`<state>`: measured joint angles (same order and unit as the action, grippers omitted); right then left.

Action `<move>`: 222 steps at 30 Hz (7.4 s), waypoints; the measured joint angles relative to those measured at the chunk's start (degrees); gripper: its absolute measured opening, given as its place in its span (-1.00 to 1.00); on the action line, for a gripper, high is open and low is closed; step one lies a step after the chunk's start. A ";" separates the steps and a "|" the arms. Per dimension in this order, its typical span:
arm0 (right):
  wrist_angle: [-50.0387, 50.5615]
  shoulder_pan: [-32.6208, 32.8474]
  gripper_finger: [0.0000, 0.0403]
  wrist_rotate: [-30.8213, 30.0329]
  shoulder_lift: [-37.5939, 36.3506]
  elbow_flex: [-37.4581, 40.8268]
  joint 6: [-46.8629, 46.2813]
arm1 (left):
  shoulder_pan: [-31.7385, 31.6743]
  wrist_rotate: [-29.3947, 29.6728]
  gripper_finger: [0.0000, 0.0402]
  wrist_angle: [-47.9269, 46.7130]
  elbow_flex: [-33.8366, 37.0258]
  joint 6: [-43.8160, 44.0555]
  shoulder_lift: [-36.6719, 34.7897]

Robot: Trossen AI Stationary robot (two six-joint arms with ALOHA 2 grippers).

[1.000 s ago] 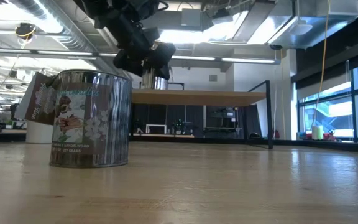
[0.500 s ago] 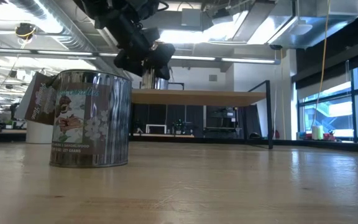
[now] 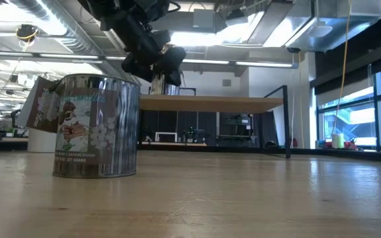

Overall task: Pick & Place candle stick holders
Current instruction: Put the top silver scented candle on the shelf, then put the top gold candle holder on the shelf aligned with the other gold candle holder

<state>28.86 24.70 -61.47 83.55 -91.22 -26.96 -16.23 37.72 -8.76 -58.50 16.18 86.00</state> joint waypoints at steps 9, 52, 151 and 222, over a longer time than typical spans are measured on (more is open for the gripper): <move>0.04 0.05 0.02 0.00 0.00 0.00 0.00 | 0.00 1.64 0.99 -0.63 0.00 -1.55 -1.29; 0.37 0.10 0.01 0.20 0.00 0.00 -0.74 | 4.33 -52.83 0.99 36.33 -0.13 19.89 -18.52; 5.66 -0.25 0.01 13.66 -5.97 -0.03 2.38 | -10.07 -27.24 -0.99 -72.51 -69.37 -26.90 29.77; 61.05 9.08 -0.25 40.92 -10.55 5.04 -89.74 | 28.32 -36.03 -0.99 -25.20 -27.07 -1.86 -3.16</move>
<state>89.91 33.78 -20.55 72.99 -86.18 -116.70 12.10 1.68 -33.96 -85.57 14.32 82.84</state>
